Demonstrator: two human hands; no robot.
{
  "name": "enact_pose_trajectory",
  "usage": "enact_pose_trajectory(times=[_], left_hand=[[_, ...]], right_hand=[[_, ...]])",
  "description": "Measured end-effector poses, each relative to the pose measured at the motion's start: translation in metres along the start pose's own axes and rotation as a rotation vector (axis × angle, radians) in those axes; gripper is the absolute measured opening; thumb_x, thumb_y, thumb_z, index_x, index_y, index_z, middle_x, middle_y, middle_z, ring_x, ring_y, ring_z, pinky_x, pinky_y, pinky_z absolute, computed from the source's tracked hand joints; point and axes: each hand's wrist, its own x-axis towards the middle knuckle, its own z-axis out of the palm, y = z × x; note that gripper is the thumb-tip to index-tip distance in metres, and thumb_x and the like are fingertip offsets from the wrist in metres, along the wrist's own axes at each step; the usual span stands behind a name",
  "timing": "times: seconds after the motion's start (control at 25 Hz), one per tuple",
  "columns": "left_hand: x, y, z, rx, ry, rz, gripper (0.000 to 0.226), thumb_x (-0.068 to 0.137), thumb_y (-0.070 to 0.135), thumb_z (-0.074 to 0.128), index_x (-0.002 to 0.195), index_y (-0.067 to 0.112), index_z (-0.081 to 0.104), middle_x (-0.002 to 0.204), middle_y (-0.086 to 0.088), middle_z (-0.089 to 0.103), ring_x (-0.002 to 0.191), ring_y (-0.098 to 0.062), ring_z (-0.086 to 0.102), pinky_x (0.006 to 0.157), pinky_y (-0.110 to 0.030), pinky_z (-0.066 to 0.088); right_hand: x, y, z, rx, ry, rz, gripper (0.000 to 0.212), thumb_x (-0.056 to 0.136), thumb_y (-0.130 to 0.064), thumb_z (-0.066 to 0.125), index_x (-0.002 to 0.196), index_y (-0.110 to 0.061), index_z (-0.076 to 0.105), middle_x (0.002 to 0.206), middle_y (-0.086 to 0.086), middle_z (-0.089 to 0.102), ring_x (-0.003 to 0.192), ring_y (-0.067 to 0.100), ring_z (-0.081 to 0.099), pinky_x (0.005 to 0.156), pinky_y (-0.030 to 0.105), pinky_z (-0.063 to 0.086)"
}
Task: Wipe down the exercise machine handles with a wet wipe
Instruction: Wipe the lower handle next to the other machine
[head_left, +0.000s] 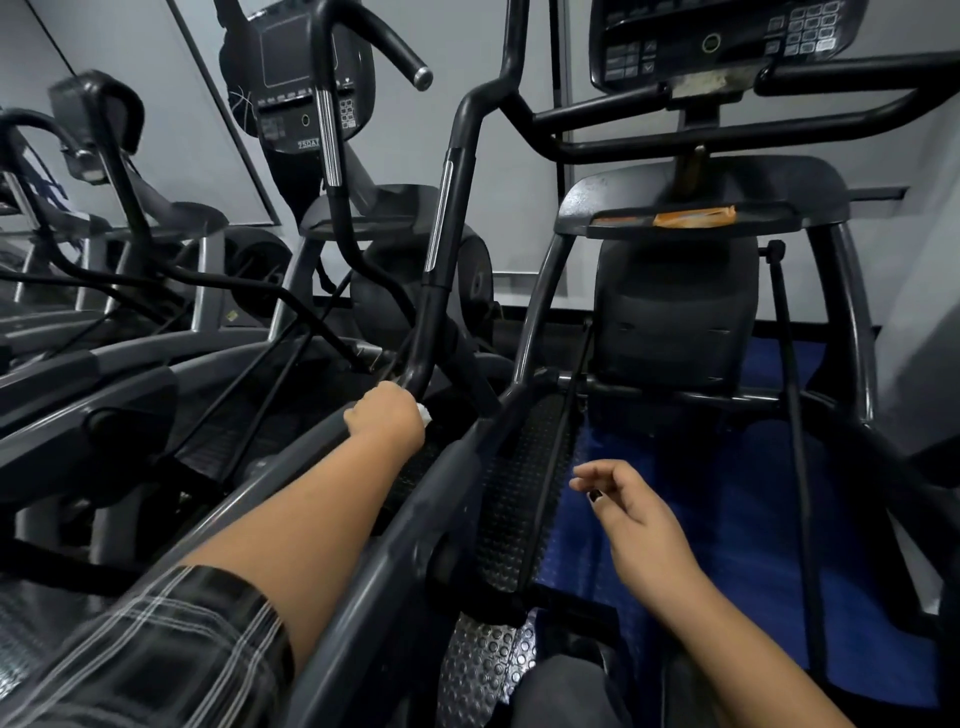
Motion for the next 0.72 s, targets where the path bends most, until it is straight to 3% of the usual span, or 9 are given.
enact_pose_trajectory(times=[0.2, 0.36, 0.48, 0.56, 0.64, 0.72], left_hand=[[0.024, 0.017, -0.007, -0.062, -0.008, -0.028, 0.026, 0.089, 0.024, 0.062, 0.113, 0.014, 0.057, 0.099, -0.004, 0.068, 0.098, -0.027, 0.062, 0.099, -0.042, 0.031], [0.049, 0.038, -0.002, -0.224, 0.081, -0.029, 0.040, 0.091, 0.036, 0.059, 0.119, 0.010, 0.047, 0.104, -0.009, 0.068, 0.100, -0.032, 0.061, 0.092, -0.044, 0.027], [0.061, 0.040, -0.013, -0.480, -0.014, -0.024, 0.047, 0.080, 0.042, 0.073, 0.111, 0.012, 0.055, 0.110, -0.007, 0.064, 0.103, -0.032, 0.056, 0.085, -0.036, 0.035], [0.064, 0.039, -0.026, -0.517, -0.153, 0.014, 0.065, 0.073, 0.037, 0.084, 0.121, 0.002, 0.056, 0.117, -0.009, 0.062, 0.110, -0.030, 0.059, 0.089, -0.032, 0.047], [0.058, 0.038, -0.038, -0.533, -0.240, 0.032, 0.071, 0.074, 0.029, 0.085, 0.127, -0.005, 0.053, 0.125, -0.014, 0.061, 0.117, -0.033, 0.059, 0.098, -0.037, 0.049], [0.050, 0.036, -0.042, -0.486, -0.259, 0.038, 0.063, 0.077, 0.029, 0.082, 0.125, -0.003, 0.057, 0.125, -0.017, 0.062, 0.118, -0.034, 0.059, 0.094, -0.038, 0.048]], right_hand=[[0.000, 0.019, 0.001, -0.034, -0.013, 0.054, 0.037, 0.099, 0.000, 0.045, 0.101, -0.034, 0.059, 0.106, -0.011, 0.068, 0.104, -0.001, 0.060, 0.082, 0.016, 0.045], [0.003, 0.025, -0.009, -0.047, 0.019, 0.072, 0.035, 0.100, 0.000, 0.044, 0.102, -0.031, 0.060, 0.105, -0.012, 0.067, 0.094, -0.011, 0.059, 0.079, 0.011, 0.048], [0.005, 0.026, -0.017, -0.028, 0.057, 0.073, 0.033, 0.099, 0.000, 0.045, 0.102, -0.029, 0.061, 0.104, -0.011, 0.068, 0.095, 0.011, 0.064, 0.077, 0.019, 0.048], [0.004, 0.028, -0.018, -0.034, 0.067, 0.083, 0.033, 0.099, -0.001, 0.044, 0.104, -0.028, 0.061, 0.104, -0.011, 0.068, 0.096, 0.034, 0.061, 0.078, 0.035, 0.053], [-0.001, 0.029, -0.018, -0.047, 0.068, 0.093, 0.033, 0.099, 0.000, 0.044, 0.104, -0.028, 0.061, 0.103, -0.010, 0.068, 0.096, 0.037, 0.060, 0.087, 0.043, 0.050], [-0.006, 0.031, -0.017, -0.049, 0.067, 0.098, 0.035, 0.099, 0.002, 0.044, 0.102, -0.028, 0.061, 0.103, -0.009, 0.069, 0.093, 0.027, 0.064, 0.090, 0.039, 0.050]])
